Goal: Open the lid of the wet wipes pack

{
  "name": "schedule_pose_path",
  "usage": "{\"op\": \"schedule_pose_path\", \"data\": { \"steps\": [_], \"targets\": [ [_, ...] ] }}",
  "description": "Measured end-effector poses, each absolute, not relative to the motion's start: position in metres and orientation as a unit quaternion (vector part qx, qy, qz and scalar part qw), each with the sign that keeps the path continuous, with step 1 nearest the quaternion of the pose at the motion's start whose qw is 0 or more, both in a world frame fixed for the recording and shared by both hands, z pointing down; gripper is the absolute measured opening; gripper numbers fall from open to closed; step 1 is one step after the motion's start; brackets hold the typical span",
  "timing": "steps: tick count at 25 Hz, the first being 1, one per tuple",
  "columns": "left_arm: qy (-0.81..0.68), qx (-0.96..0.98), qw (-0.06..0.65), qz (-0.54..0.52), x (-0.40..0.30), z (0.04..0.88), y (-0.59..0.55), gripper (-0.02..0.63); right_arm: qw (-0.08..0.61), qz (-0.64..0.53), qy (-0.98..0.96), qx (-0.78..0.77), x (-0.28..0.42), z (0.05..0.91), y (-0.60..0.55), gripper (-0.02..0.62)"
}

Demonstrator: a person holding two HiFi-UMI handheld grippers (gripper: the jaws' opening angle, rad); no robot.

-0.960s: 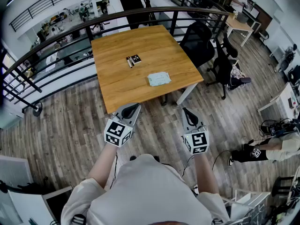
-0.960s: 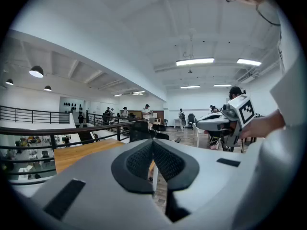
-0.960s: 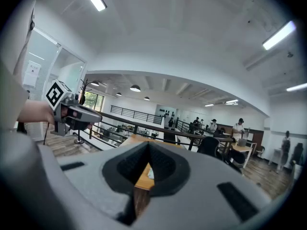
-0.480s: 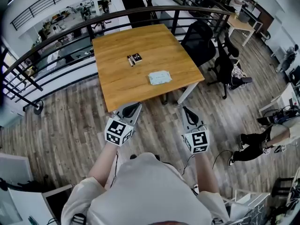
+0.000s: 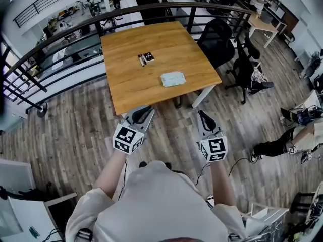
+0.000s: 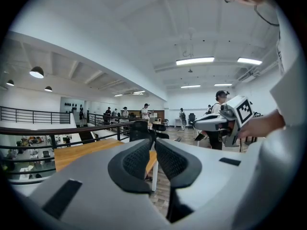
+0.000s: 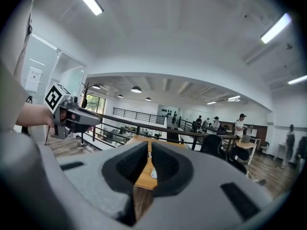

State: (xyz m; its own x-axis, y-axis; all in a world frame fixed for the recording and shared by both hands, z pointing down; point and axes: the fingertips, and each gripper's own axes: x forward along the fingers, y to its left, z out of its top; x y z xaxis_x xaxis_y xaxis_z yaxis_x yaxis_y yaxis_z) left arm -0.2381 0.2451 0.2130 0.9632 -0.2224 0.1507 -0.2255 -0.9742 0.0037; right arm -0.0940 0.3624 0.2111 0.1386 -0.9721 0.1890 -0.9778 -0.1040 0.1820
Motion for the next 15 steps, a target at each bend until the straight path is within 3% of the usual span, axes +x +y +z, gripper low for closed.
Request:
{"op": "schedule_pose_path", "data": {
  "steps": [15],
  "targets": [
    [-0.117,0.989,0.023,0.084,-0.207,0.221,0.262,0.204,0.135,0.022,-0.680,0.720,-0.067,0.221,0.372,0.055]
  ]
}}
